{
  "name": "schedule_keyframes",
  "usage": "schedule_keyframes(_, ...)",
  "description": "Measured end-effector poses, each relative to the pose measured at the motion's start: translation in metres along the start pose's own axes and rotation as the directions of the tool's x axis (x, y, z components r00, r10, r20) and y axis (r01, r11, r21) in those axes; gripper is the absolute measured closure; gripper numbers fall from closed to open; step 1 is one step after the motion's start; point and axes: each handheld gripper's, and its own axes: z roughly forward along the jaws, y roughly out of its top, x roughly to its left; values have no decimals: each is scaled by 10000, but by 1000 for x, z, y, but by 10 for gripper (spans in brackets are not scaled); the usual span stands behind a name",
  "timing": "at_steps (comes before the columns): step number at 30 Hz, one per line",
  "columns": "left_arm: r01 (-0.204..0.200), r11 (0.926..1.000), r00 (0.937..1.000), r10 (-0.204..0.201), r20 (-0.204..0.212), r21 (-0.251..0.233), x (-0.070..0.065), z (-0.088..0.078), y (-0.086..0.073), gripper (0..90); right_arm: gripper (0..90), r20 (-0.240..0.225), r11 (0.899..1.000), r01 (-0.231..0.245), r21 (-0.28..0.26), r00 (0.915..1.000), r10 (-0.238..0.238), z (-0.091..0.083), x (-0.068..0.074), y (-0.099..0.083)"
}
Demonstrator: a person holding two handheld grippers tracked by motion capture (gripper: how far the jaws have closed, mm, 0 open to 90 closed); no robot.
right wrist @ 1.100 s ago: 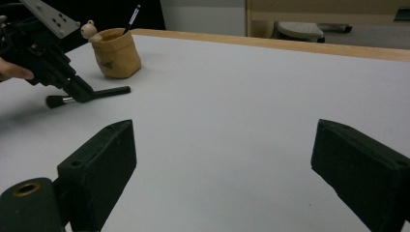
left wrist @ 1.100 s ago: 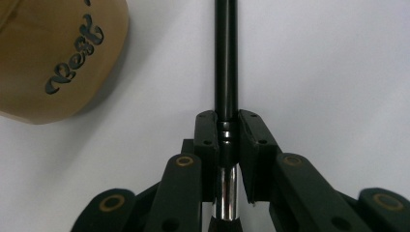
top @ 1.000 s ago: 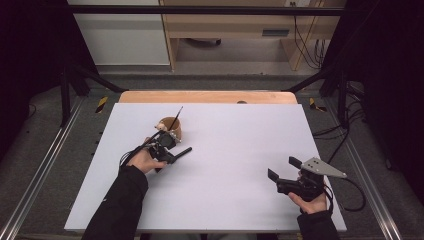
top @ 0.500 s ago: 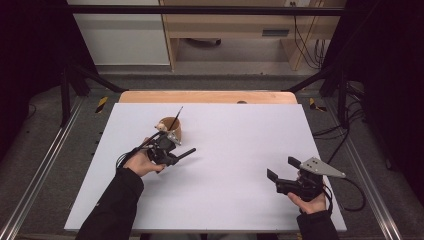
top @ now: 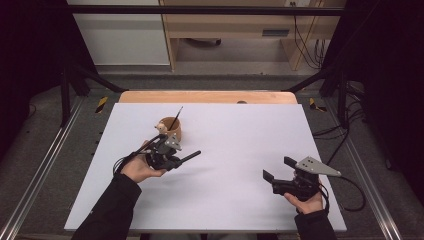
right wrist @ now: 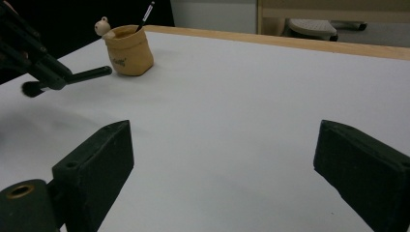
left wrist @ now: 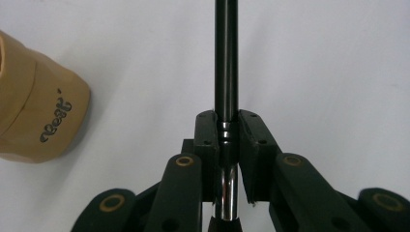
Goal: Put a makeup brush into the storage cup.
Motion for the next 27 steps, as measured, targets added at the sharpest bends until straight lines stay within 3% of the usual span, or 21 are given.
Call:
schedule_keyframes(7,-330,9990,9993,334,148,-297,-12,-5,6,786,68,-290,9992,323,231,9991,-316,8,13,4)
schedule_keyframes(14,-753,9965,9967,764,283,-373,-23,-9,13,786,69,-342,9928,1115,444,9933,-1101,16,27,11)
schedule_keyframes(21,-1015,9932,9939,1037,372,-562,-32,-15,16,786,76,-374,9812,1760,789,9841,-1735,22,35,18)
schedule_keyframes(27,-1165,9906,9917,1199,463,-714,-39,-17,18,786,80,-498,9646,2412,1070,9702,-2371,25,45,28)
